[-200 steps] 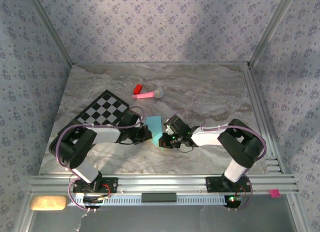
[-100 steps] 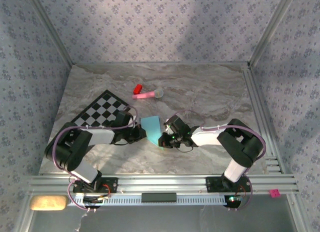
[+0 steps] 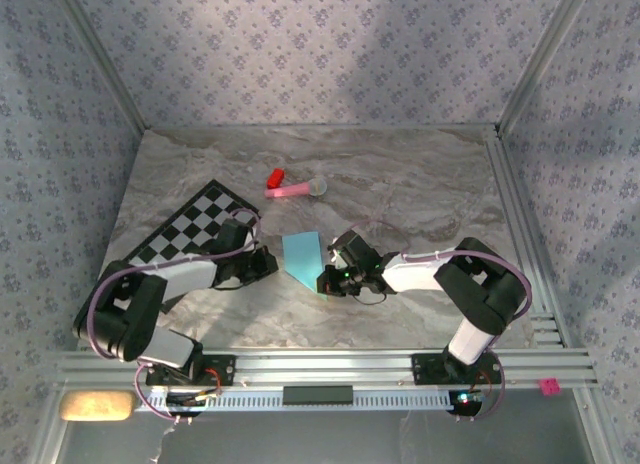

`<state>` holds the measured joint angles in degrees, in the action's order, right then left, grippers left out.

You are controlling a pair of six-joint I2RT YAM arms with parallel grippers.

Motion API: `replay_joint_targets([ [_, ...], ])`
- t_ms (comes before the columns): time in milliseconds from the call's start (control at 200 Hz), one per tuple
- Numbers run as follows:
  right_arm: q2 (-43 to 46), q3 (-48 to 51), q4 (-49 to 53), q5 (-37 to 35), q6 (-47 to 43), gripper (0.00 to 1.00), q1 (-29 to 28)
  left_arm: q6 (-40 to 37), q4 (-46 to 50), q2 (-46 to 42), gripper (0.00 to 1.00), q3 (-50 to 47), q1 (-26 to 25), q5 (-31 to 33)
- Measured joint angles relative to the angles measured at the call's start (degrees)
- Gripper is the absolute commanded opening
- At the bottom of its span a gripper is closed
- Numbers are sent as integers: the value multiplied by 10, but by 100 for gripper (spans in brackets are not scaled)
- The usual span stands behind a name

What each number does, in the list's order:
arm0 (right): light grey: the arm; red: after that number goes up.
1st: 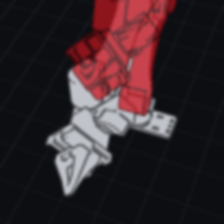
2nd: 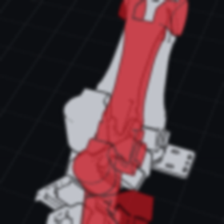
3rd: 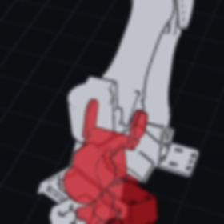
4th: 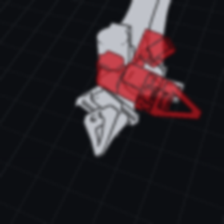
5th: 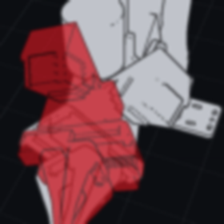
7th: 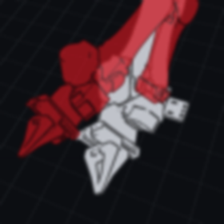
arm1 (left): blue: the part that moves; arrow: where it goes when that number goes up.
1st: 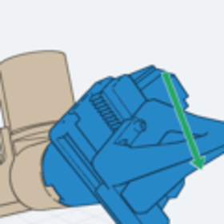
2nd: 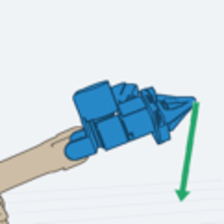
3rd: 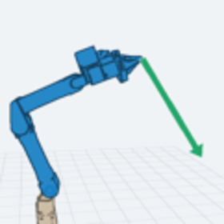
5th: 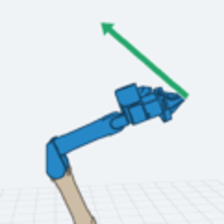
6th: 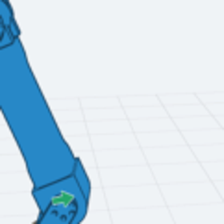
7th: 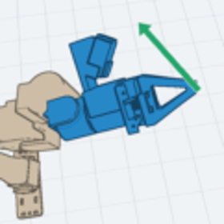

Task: Fold a paper plane with a square sheet of paper (pick it up from the middle)
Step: Third fold the triangle at the center of the table.

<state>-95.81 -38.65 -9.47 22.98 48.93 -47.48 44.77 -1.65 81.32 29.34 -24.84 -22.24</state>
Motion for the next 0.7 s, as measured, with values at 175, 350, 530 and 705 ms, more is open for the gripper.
replay_joint_targets([
  [175, 0, 0, 0, 0, 0, 0, 0, 1, 24, -44, 15, 20, -12, 1],
  [350, 0, -1, 2, 0, 0, 0, 0, 4, 14, -24, 14, 43, -56, -16],
  [530, 0, -2, 2, 0, 0, 0, 0, 7, -7, 54, 10, 60, -82, -28],
  [705, 2, -2, 3, 0, 0, 1, 0, 5, -5, 89, 5, 63, -81, -17],
])
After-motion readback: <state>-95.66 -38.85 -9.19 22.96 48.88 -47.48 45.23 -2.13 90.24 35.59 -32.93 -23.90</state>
